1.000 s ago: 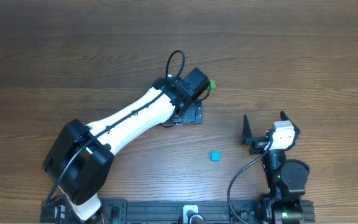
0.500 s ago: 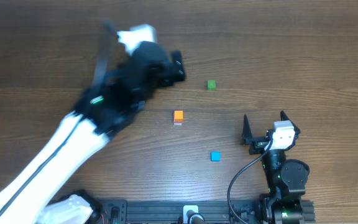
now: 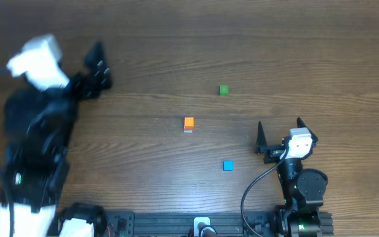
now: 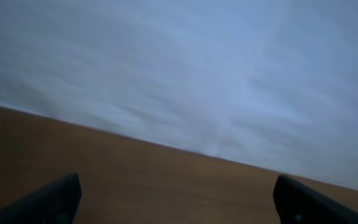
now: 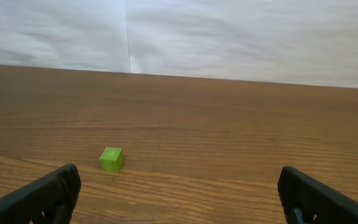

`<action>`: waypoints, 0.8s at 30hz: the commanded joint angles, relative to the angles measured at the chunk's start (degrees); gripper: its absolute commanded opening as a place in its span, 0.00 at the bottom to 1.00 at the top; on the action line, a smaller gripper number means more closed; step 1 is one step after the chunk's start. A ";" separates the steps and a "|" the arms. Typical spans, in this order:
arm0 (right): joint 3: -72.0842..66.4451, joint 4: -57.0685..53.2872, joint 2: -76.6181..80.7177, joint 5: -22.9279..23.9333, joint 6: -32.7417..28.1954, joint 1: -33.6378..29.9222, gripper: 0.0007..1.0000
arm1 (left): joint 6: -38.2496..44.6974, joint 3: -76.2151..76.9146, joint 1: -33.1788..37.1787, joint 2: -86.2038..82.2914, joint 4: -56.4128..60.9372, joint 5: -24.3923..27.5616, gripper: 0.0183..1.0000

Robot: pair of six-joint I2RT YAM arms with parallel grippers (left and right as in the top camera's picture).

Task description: Stack Cubes

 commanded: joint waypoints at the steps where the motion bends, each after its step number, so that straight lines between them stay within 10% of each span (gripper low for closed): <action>1: -0.44 -0.02 -0.42 0.57 0.13 -0.04 0.99 | 8.09 -12.48 7.80 -13.07 3.69 9.57 1.00; 24: -0.44 -0.02 -0.42 0.57 0.13 -0.04 0.99 | 11.65 -50.95 11.69 -43.80 11.10 10.60 1.00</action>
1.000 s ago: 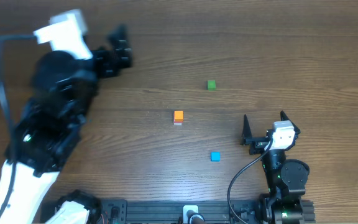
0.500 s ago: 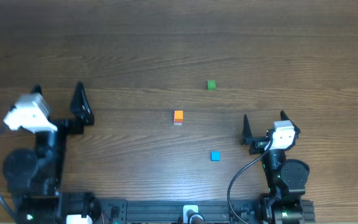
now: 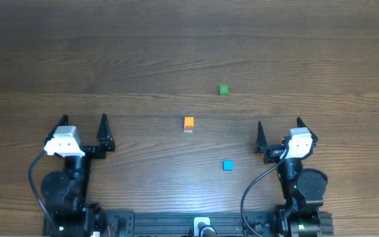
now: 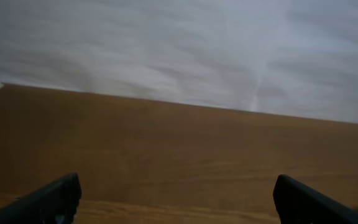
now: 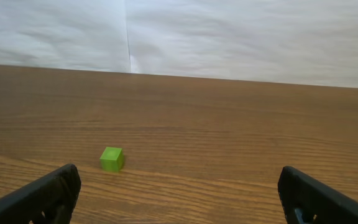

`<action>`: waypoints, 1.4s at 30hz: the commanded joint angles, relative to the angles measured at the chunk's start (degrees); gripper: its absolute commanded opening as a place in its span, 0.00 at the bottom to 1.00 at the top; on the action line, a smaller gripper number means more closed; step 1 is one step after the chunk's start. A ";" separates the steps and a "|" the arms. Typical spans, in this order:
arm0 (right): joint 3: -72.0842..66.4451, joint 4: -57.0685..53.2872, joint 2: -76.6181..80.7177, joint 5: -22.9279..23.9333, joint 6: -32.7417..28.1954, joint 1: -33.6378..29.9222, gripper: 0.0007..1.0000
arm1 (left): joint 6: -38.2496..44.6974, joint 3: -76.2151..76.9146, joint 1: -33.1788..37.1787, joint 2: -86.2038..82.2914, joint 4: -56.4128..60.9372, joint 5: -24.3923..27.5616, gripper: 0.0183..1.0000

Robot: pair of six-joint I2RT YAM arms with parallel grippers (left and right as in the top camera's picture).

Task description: Stack Cubes

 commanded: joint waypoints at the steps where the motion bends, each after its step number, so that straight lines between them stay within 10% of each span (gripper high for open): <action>1: -0.44 -0.02 -0.42 0.59 0.11 -0.04 0.99 | 1.09 -3.50 0.31 -2.71 0.76 0.72 1.00; 42: -0.44 0.00 -0.42 0.57 0.11 0.00 0.99 | 1.05 -5.18 0.31 -3.52 -0.11 0.70 1.00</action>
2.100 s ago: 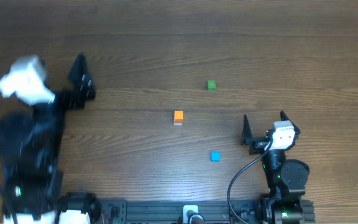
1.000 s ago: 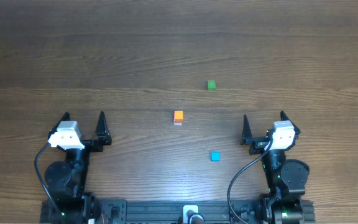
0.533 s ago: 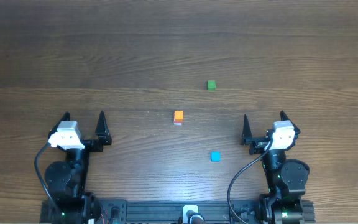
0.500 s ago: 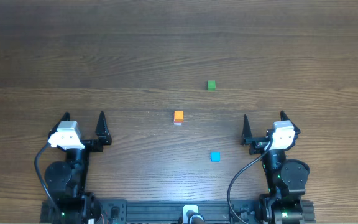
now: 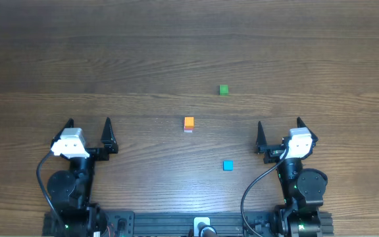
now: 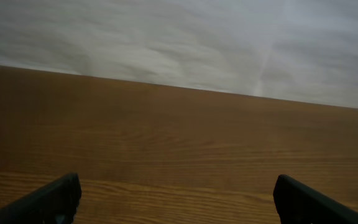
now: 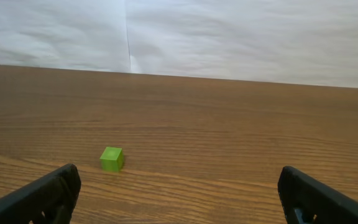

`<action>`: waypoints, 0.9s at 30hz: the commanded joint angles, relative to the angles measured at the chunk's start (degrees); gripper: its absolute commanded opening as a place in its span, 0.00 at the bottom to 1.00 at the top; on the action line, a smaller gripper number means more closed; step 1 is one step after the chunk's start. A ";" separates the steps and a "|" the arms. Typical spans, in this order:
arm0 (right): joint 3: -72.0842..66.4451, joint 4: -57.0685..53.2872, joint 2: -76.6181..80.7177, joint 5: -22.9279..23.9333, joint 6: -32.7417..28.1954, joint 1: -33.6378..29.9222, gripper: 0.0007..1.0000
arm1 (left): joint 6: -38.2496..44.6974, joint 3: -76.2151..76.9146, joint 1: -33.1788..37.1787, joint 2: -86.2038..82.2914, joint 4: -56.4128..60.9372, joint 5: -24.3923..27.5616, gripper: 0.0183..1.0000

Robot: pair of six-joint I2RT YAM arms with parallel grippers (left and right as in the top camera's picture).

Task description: Stack Cubes

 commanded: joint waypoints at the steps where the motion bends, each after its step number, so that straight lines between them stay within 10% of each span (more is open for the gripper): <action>1: -0.44 0.00 -0.42 0.57 0.11 0.02 0.99 | 1.03 -0.39 0.31 -0.68 0.04 0.55 1.00; 19: 33.05 -9.20 40.65 -0.79 6.03 1.36 0.99 | 1.03 -0.39 0.31 -0.68 0.04 0.55 1.00; 27: 64.13 -26.38 73.35 5.86 5.73 15.23 0.99 | 1.03 -0.39 0.31 -0.68 0.04 0.55 1.00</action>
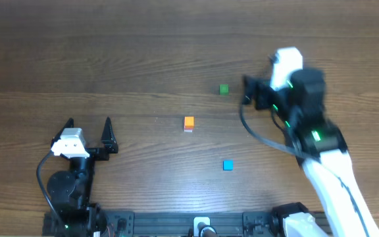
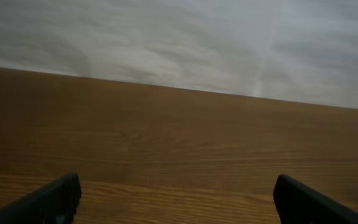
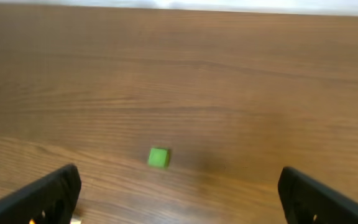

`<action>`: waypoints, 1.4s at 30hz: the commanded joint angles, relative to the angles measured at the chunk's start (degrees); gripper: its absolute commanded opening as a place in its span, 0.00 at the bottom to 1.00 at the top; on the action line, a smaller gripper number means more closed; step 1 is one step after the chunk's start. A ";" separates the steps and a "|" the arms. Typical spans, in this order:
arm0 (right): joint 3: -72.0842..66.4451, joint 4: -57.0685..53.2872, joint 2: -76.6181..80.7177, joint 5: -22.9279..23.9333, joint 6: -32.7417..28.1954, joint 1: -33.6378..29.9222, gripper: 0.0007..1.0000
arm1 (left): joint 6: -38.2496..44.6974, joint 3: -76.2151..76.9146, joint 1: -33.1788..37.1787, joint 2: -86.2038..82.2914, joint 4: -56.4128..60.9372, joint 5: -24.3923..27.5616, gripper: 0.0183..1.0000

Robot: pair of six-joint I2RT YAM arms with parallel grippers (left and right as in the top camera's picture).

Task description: Stack Cubes

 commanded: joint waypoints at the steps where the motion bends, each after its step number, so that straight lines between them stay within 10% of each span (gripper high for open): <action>1: 16.13 -7.45 16.31 5.99 0.92 9.14 0.99 | 0.85 -0.33 0.31 -0.37 -0.02 0.33 1.00; 18: 39.41 -25.90 53.53 4.31 21.44 11.78 0.99 | 0.85 -0.33 0.31 -0.37 -0.02 0.33 1.00; 42: 39.69 -24.61 63.41 5.75 17.81 10.05 0.82 | 0.85 -0.33 0.31 -0.37 -0.02 0.33 1.00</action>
